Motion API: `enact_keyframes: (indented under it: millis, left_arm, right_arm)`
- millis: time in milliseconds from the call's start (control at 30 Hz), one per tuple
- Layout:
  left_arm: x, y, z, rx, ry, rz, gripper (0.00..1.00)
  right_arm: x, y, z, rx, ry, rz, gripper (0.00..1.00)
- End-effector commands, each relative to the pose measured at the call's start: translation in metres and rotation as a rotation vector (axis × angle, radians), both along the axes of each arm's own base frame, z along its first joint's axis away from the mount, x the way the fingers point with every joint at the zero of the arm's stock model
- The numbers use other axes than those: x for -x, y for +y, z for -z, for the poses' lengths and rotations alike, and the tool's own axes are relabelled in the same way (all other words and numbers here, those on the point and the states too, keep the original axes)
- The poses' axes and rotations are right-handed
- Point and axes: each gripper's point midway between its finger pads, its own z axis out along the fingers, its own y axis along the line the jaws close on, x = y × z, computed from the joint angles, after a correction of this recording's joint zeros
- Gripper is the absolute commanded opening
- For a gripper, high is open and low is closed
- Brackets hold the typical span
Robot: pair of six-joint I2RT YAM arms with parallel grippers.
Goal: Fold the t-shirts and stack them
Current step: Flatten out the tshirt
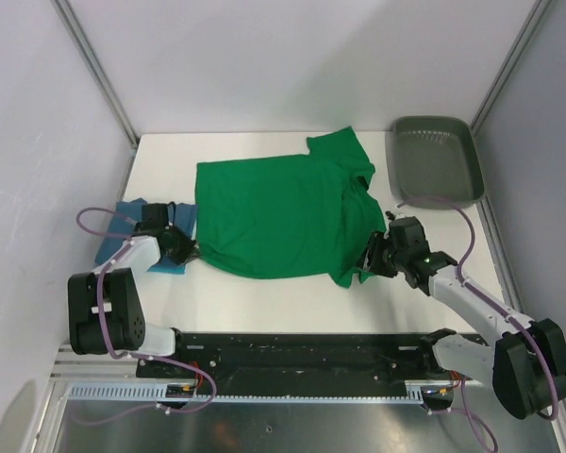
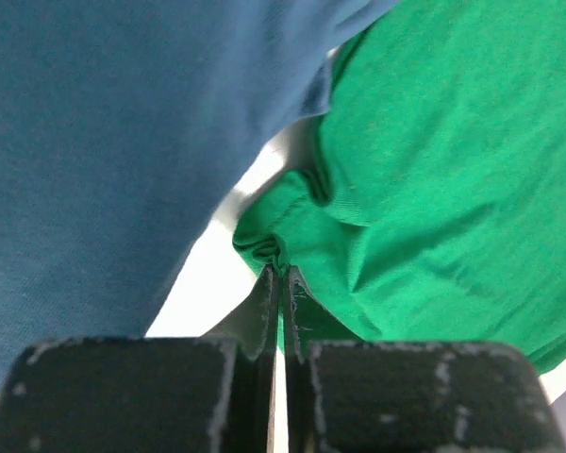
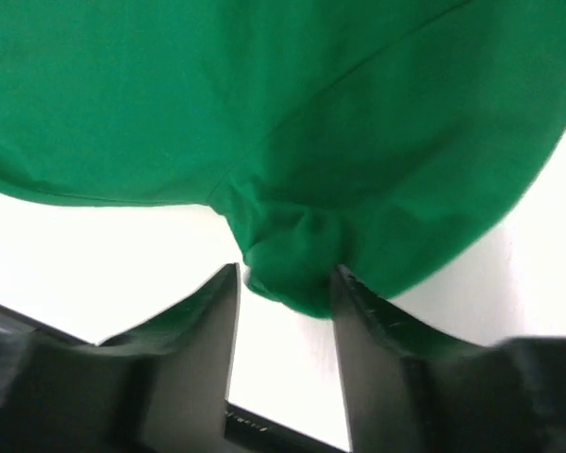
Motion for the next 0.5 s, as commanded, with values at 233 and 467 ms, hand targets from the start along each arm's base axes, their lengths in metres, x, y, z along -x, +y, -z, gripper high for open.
enact_keyframes:
  millis: [233, 467]
  left_arm:
    - [-0.026, 0.008, -0.032, -0.056, -0.16, 0.032, 0.0]
    - [-0.027, 0.008, -0.035, -0.06, -0.166, 0.038, 0.0]
  right_arm:
    - [-0.041, -0.051, -0.043, 0.029, -0.093, 0.182, 0.71]
    - [-0.081, -0.074, -0.02, 0.06, -0.066, 0.295, 0.5]
